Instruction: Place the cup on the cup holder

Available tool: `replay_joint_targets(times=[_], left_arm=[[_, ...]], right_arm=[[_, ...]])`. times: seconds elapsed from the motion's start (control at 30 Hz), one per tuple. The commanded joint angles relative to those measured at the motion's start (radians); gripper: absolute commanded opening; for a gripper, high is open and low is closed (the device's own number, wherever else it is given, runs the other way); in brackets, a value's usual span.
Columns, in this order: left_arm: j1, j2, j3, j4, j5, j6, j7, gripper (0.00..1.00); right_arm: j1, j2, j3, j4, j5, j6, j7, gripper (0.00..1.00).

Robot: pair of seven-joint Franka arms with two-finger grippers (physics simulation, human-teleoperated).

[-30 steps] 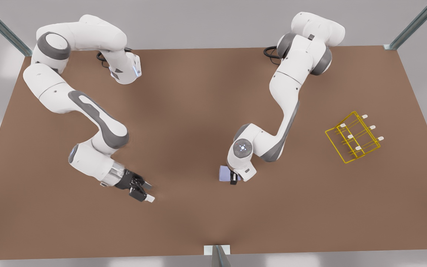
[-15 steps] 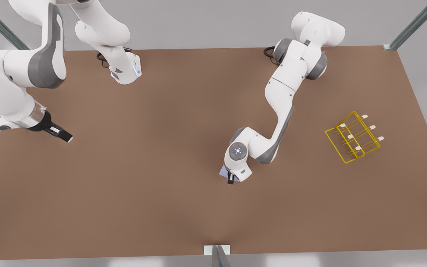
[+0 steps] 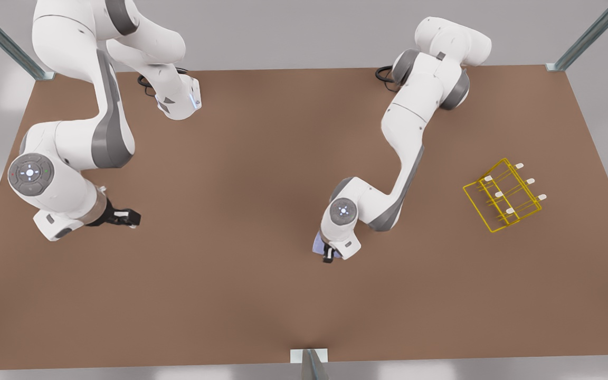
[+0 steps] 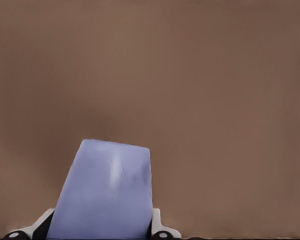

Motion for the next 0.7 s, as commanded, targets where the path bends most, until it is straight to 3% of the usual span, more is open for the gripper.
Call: replay_joint_targets(times=[0.0, 0.17, 0.47, 0.67], left_arm=[[0.002, -0.060, 0.001, 0.012, -0.002, -0.208, 0.050, 0.72], [0.002, -0.132, 0.070, 0.014, 0.074, -0.384, 0.047, 0.72], [-0.037, -0.106, 0.073, -0.028, 0.846, -0.932, -0.001, 0.73], [-0.032, -0.037, 0.075, -0.131, 1.052, -1.268, -0.078, 0.74]], right_arm=[[-0.001, 0.003, 0.000, 0.001, -0.011, 0.042, -0.218, 1.00], [-0.001, 0.017, -0.005, 0.012, -0.004, 0.042, -0.220, 1.00], [-0.005, 0.029, -0.005, 0.012, -0.002, 0.042, -0.221, 1.00], [-0.005, 0.031, -0.005, 0.010, -0.005, 0.042, -0.221, 1.00]])
